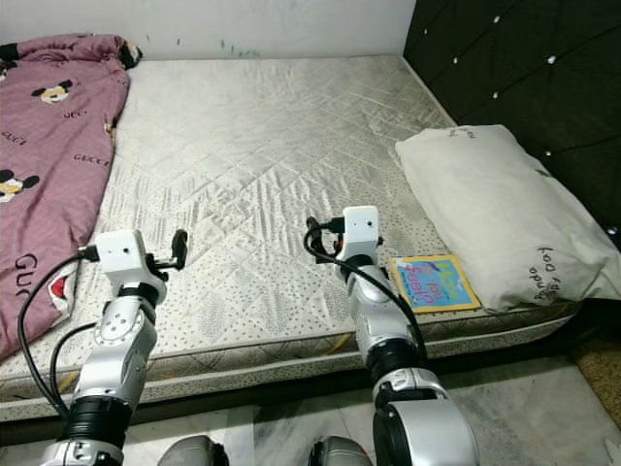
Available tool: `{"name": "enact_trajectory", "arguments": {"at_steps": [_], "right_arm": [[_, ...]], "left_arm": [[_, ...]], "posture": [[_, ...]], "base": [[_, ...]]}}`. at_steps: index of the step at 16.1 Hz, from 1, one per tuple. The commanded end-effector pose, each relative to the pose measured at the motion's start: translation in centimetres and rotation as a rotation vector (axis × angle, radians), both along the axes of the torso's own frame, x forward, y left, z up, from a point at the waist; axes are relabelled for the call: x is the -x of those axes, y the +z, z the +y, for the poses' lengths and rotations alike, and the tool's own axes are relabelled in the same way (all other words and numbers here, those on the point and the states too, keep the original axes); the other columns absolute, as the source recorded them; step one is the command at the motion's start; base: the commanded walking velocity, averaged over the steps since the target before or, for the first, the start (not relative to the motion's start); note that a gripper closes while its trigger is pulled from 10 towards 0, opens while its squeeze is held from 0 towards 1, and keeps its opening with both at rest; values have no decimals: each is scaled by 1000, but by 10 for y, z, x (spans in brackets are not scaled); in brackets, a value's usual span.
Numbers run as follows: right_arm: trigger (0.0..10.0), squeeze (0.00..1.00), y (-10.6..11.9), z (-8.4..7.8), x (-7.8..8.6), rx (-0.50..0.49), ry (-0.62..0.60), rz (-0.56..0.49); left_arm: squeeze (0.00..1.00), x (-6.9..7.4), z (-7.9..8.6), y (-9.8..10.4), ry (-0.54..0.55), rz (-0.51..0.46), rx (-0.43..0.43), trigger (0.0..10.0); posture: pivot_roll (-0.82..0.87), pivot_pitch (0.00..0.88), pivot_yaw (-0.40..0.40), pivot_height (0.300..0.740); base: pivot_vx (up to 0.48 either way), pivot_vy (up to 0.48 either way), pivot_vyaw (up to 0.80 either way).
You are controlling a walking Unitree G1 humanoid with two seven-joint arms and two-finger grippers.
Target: Clean up the room
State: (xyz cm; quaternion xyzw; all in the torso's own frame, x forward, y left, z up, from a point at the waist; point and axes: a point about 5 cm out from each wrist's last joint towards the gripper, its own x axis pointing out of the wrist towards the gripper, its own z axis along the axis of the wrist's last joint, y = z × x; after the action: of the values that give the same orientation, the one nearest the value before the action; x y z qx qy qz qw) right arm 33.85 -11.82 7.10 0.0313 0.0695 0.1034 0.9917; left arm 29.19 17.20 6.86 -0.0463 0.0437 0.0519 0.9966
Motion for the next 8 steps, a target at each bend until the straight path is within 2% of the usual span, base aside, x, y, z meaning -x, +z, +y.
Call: {"name": "enact_trajectory", "arguments": {"at_steps": [1,6,8], "right_arm": [[10000,0,2,-1,-2,1,-2,-7],[10000,0,2,-1,-2,2,-1,-4],[10000,0,2,-1,-2,6,-2,2]], "left_arm": [[0,-2,-1,2,-14,-10,8,10000],[0,-2,-1,2,-5,-8,13,10000],[0,-2,-1,2,-5,-7,14,10000]], "posture": [[-9,0,-42,740],[-10,0,-43,740],[-13,0,-43,740]], "base": [[0,480,0],[0,480,0],[0,480,-800]]}}
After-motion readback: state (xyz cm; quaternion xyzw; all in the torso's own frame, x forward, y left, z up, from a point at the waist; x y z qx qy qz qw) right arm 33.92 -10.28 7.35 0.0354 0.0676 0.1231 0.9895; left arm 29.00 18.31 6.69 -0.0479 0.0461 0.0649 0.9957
